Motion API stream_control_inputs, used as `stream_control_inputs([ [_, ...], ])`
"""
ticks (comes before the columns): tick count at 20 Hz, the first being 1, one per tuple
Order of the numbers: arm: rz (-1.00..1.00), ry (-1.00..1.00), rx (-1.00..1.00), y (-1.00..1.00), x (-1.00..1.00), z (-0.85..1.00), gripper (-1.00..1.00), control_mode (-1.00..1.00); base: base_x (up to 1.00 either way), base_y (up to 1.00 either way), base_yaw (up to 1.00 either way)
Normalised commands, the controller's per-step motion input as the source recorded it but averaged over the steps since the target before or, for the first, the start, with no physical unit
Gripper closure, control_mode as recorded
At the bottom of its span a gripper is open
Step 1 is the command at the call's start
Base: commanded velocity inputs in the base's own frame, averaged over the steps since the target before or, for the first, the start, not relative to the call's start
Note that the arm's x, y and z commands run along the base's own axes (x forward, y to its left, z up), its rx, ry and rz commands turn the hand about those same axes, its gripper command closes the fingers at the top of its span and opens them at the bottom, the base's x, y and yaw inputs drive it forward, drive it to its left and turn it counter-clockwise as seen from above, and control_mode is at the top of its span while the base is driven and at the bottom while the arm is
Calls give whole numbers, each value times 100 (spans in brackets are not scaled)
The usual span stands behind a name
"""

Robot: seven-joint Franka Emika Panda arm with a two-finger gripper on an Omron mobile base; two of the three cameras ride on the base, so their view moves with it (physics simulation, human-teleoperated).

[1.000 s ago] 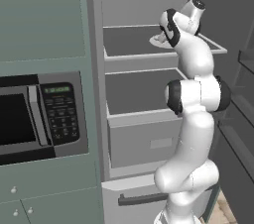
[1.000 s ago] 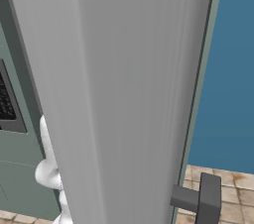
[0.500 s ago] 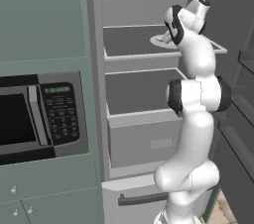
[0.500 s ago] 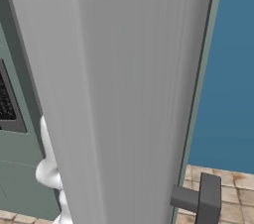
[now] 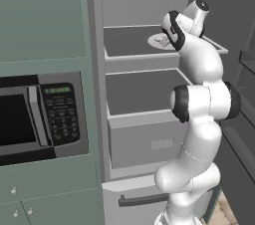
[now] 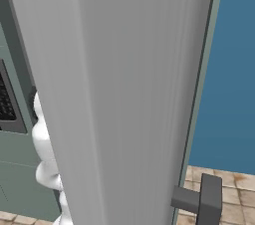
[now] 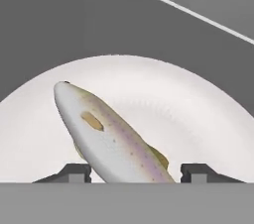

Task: Retrieve the fish from the fridge and place it on the cutting board.

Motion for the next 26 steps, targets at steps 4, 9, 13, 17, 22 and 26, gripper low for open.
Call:
stream_control_inputs([
  [4, 0, -20, -5, 26, -23, 32, 100, -100, 0, 0, 0],
  [9, 0, -3, 0, 1, -34, 57, 100, -100, 0, 0, 0],
  [13, -2, 0, 0, 0, -68, 35, 100, -100, 0, 0, 0],
  [17, -2, 0, 0, 0, -88, 21, 100, -100, 0, 0, 0],
  [22, 0, 0, 0, 5, -100, 1, 100, -100, 0, 0, 0],
  [26, 0, -3, 0, 31, -99, 0, 100, -100, 0, 0, 0],
])
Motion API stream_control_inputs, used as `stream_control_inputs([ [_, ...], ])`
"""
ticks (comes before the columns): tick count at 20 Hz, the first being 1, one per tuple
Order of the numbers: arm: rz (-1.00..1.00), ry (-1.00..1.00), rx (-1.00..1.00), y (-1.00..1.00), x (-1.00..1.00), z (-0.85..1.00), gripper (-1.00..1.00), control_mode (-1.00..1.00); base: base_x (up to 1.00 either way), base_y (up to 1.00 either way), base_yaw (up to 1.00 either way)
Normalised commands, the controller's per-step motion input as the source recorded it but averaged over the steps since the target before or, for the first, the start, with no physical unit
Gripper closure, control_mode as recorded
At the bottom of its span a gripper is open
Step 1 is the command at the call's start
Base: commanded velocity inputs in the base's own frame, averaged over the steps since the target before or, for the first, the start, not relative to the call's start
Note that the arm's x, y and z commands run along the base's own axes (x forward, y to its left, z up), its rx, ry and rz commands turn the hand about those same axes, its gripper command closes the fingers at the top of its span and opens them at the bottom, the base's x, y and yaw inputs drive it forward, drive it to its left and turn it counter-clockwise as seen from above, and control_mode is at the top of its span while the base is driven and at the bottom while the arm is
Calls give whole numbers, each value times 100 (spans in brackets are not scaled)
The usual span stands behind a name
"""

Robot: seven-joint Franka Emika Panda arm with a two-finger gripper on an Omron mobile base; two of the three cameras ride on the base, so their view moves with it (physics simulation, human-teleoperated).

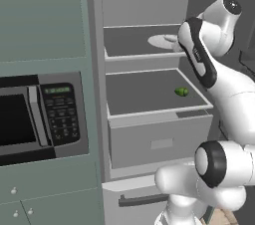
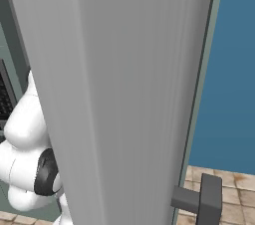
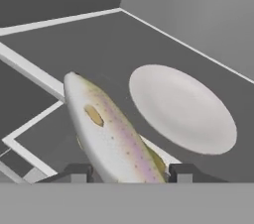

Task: Retrieve the fish from the fridge and place it on the cutting board.

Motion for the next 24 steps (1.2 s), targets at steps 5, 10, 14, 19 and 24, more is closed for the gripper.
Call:
stream_control_inputs([
  [5, 0, -9, 0, 34, -96, 2, 100, -100, 0, 0, 0],
  [10, 0, -18, 0, 16, -99, 4, 100, -100, 0, 0, 0],
  [14, 0, -10, 0, 0, -75, 0, 100, -100, 0, 0, 0],
  [19, 0, -2, 0, 0, -42, -2, 100, -100, 0, 0, 0],
  [24, 0, -2, 0, 0, -19, -8, 100, -100, 0, 0, 0],
])
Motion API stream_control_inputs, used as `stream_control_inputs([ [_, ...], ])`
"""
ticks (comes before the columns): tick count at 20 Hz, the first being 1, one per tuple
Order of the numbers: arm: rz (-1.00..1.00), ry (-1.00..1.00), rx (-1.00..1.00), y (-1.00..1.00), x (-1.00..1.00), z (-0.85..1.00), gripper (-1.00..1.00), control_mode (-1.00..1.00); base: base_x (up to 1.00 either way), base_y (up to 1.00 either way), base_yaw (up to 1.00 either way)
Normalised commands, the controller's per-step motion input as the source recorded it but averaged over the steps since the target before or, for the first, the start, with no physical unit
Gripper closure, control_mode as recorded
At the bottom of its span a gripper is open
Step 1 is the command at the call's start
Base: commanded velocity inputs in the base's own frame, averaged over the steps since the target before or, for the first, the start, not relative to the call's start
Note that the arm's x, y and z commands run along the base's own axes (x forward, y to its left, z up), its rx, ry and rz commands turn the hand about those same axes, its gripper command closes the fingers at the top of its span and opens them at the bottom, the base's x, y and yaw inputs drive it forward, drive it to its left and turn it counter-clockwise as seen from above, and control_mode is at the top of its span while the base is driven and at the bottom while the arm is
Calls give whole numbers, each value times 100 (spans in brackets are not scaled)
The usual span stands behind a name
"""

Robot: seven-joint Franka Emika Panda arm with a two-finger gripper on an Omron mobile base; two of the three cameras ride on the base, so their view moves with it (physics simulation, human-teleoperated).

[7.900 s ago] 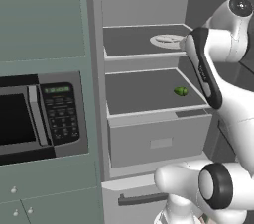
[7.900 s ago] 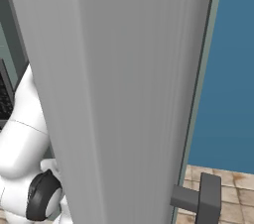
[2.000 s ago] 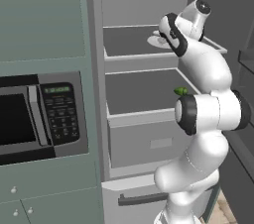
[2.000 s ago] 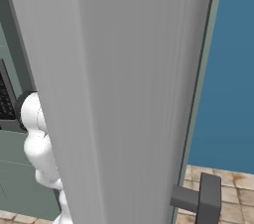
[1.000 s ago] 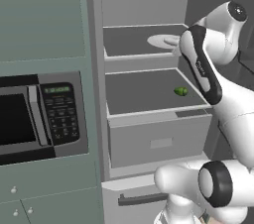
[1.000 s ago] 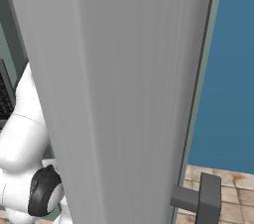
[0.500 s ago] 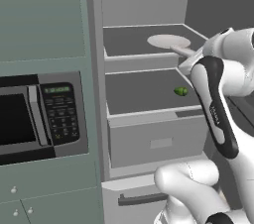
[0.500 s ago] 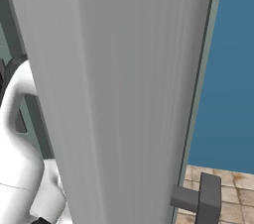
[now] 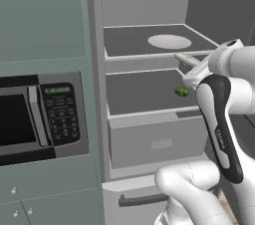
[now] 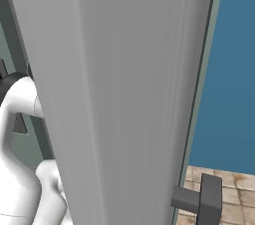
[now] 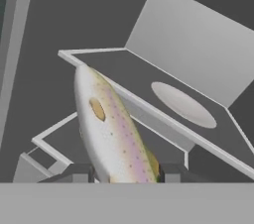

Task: Retrieve the fish from the fridge and place it on the cutting board.

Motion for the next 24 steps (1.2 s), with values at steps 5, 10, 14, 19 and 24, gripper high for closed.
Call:
stream_control_inputs([
  [5, 0, -2, 0, 0, -7, -11, 100, -100, 0, 0, 0],
  [10, 0, 0, 0, 0, 0, 0, 100, 100, 0, 0, 0],
  [14, 0, 0, 0, 0, 0, 0, 100, 100, -19, 0, 0],
  [19, 0, 0, 0, 0, 0, 0, 100, 100, -63, 0, 0],
  [24, 0, 0, 0, 0, 0, 0, 100, 100, -76, 1, 0],
])
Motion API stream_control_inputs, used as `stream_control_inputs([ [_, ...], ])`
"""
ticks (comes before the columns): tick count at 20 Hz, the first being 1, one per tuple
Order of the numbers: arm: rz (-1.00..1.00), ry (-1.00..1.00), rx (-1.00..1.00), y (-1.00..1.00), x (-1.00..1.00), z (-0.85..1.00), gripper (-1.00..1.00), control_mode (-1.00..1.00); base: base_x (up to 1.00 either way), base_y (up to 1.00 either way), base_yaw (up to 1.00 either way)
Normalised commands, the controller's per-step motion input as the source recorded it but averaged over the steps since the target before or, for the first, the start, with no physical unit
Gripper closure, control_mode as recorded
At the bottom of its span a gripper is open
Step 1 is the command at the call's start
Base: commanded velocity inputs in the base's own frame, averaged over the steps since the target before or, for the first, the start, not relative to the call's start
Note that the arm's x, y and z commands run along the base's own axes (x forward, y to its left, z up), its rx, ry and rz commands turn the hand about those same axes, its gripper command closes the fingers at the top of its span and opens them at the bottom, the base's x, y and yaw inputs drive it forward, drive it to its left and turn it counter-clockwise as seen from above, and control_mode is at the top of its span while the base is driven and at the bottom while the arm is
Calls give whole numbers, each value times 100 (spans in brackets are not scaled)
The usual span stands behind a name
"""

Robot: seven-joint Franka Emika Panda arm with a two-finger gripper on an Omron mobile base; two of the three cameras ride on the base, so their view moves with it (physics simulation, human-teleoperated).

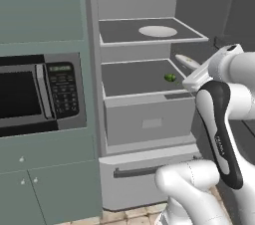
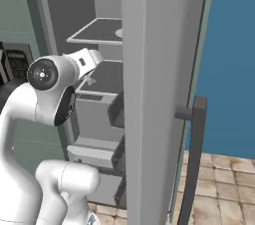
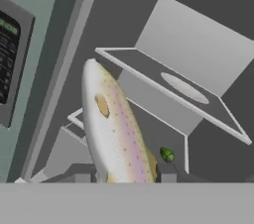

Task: Retrieve the fish from the fridge and place it on the cutting board.

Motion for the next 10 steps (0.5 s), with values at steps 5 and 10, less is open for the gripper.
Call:
stream_control_inputs([
  [5, 0, 0, 0, 0, 0, 0, 100, 100, -69, 8, 0],
  [10, 0, 0, 0, 0, 0, 0, 100, 100, -50, 24, 0],
])
